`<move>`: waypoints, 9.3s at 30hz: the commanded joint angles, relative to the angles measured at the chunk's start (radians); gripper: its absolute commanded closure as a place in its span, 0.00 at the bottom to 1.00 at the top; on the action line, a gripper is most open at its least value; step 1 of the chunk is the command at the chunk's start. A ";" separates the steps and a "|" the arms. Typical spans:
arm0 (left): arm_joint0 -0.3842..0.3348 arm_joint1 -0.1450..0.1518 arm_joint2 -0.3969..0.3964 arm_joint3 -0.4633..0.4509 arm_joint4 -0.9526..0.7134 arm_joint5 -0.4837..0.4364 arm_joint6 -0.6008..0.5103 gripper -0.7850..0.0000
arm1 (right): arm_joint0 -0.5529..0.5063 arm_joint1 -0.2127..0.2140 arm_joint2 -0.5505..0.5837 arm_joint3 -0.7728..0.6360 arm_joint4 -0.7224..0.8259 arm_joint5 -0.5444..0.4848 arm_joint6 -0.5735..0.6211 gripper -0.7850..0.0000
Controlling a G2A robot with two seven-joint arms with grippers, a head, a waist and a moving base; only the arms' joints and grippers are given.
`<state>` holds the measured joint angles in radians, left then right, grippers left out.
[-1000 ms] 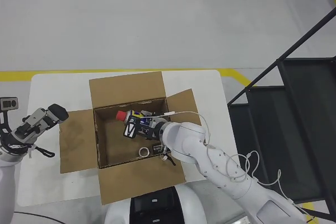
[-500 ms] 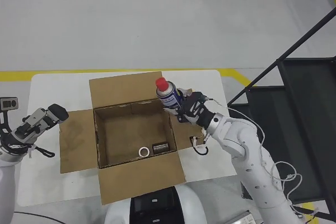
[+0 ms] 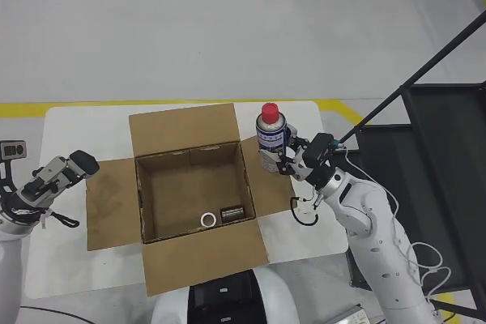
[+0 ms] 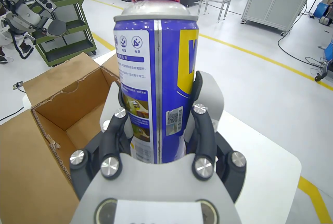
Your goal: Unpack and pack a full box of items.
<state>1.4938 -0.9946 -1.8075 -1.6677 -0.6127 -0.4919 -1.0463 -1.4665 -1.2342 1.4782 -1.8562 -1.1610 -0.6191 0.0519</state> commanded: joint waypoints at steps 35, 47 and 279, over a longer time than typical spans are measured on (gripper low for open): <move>0.000 0.000 0.000 0.000 0.000 0.000 0.000 0.00 | 0.089 -0.005 0.117 0.498 0.068 0.217 -0.346 1.00; 0.000 0.000 0.000 0.000 0.000 0.000 0.000 0.00 | 0.144 -0.014 0.087 0.693 0.090 0.254 -0.403 1.00; 0.000 0.000 0.000 0.000 0.000 0.000 0.000 0.00 | 0.823 -0.151 -1.074 0.758 -0.009 -0.155 0.859 1.00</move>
<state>1.4938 -0.9946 -1.8075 -1.6677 -0.6127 -0.4919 -1.0463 -0.6437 -1.3850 0.4038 -1.1010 -1.1685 -0.7724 0.9128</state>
